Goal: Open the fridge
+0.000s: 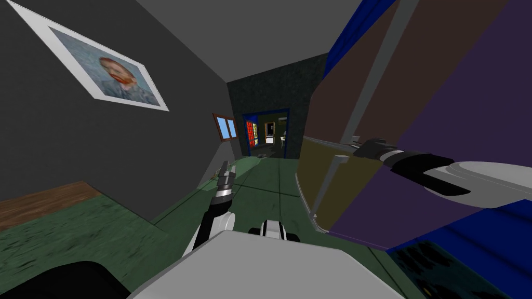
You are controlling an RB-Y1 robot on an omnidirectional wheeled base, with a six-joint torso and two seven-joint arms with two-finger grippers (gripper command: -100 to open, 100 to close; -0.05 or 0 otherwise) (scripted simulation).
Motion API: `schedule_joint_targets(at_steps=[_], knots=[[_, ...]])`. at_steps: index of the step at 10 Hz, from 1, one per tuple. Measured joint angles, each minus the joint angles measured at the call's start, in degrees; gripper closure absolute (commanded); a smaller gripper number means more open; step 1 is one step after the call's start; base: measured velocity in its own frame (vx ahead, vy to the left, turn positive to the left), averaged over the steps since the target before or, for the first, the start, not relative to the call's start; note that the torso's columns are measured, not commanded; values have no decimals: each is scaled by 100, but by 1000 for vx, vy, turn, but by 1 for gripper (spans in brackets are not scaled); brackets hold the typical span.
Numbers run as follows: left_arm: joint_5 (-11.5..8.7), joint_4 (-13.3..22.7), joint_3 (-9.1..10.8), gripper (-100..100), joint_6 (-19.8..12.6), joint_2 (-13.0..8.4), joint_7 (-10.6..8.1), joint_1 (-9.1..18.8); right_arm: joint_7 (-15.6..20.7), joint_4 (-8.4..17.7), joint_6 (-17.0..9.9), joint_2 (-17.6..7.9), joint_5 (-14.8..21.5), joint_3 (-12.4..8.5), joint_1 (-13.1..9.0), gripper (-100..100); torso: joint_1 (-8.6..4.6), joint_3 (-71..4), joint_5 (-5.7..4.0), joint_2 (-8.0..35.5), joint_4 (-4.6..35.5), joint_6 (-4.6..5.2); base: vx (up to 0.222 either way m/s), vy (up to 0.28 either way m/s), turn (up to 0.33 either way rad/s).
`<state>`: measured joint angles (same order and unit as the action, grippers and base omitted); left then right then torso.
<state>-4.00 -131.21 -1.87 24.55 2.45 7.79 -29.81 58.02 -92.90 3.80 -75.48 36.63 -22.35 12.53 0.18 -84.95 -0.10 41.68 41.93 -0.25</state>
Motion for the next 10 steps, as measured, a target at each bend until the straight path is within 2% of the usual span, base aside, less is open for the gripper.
schedule_joint_targets(at_steps=[5,8,10], knots=[[0,-1,-1,0,0,0,0,0,0,235,-233,-66,-46,-7,167,100,-11,-38,29,-36,6,-46,116,252,-33],[0,-1,-1,0,0,1,0,-1,3,462,-378,-150,-78,37,170,100,-19,-46,32,-49,8,-48,102,249,-24],[0,-1,-1,0,0,0,0,-1,7,506,-503,-177,-94,-15,268,100,-16,-45,28,-49,4,-45,113,247,-16]])
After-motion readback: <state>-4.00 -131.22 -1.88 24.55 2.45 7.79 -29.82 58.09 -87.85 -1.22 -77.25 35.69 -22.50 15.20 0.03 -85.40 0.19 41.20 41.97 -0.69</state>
